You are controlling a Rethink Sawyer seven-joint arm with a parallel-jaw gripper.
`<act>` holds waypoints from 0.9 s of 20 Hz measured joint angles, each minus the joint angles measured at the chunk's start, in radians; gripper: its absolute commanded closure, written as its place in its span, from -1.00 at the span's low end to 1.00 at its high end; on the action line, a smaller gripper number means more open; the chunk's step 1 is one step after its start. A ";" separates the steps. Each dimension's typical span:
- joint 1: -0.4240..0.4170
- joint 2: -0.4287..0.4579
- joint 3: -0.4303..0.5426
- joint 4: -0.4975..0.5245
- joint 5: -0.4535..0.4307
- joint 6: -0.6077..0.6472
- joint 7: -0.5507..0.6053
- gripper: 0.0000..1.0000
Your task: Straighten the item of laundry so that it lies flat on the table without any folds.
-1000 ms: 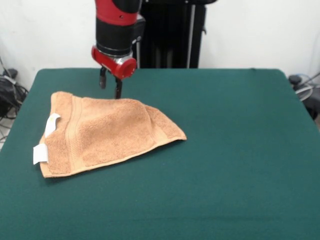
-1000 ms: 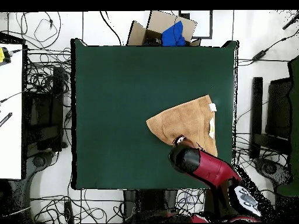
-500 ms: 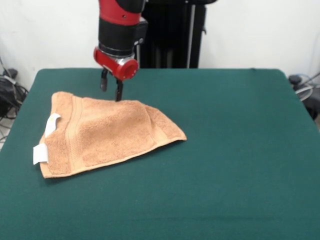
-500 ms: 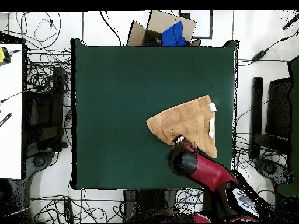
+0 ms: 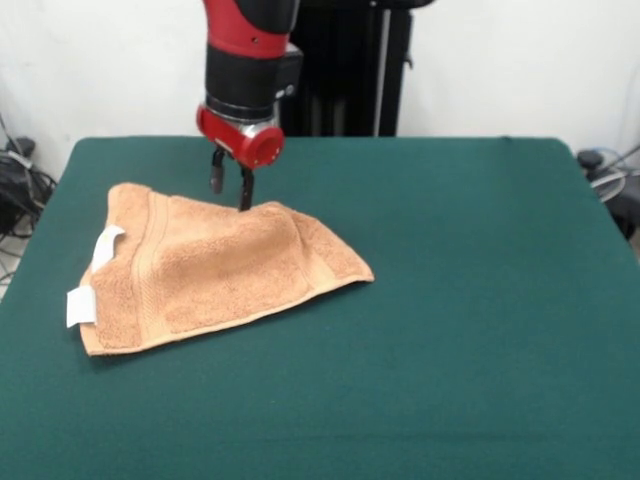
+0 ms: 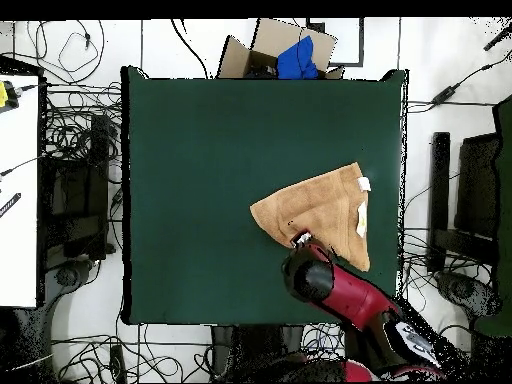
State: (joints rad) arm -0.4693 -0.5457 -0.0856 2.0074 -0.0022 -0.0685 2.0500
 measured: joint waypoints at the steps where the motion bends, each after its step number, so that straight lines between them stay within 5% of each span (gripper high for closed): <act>1: -0.001 0.002 0.006 0.001 0.005 0.000 0.000 -1.00; 18: -0.029 0.001 0.112 0.025 0.078 0.000 0.000 -1.00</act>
State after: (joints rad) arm -0.4988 -0.5443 0.0268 2.0324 0.0759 -0.0685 2.0500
